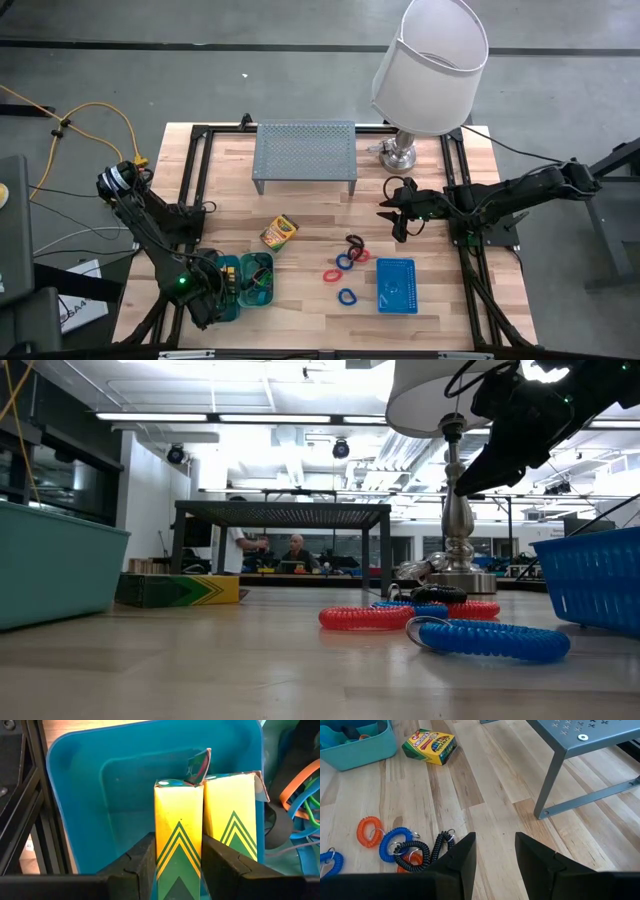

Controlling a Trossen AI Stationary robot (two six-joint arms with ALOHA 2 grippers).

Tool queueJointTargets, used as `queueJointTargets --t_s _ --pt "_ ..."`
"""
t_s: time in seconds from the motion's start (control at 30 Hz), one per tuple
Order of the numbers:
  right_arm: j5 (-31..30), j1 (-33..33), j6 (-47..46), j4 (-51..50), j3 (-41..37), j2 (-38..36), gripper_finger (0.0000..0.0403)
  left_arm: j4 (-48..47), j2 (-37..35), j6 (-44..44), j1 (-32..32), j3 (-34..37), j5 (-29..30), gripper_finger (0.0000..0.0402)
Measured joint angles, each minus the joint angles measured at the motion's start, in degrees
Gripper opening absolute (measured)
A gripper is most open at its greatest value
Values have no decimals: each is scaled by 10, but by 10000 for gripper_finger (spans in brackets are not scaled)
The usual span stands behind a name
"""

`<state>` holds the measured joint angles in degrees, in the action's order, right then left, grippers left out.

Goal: Pick & Place Office Desk Supplies
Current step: Put the bottom box of crayons into the light blue bin

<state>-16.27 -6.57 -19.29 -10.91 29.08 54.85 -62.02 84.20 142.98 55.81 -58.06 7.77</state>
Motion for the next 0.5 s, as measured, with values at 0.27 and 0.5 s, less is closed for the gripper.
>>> queueJointTargets --t_s 0.27,0.5 --pt "0 0 0 0 0 0 124 1 0 -7 0 0 -3 134" --pt "0 0 0 0 0 0 124 2 0 -7 0 0 -4 134"
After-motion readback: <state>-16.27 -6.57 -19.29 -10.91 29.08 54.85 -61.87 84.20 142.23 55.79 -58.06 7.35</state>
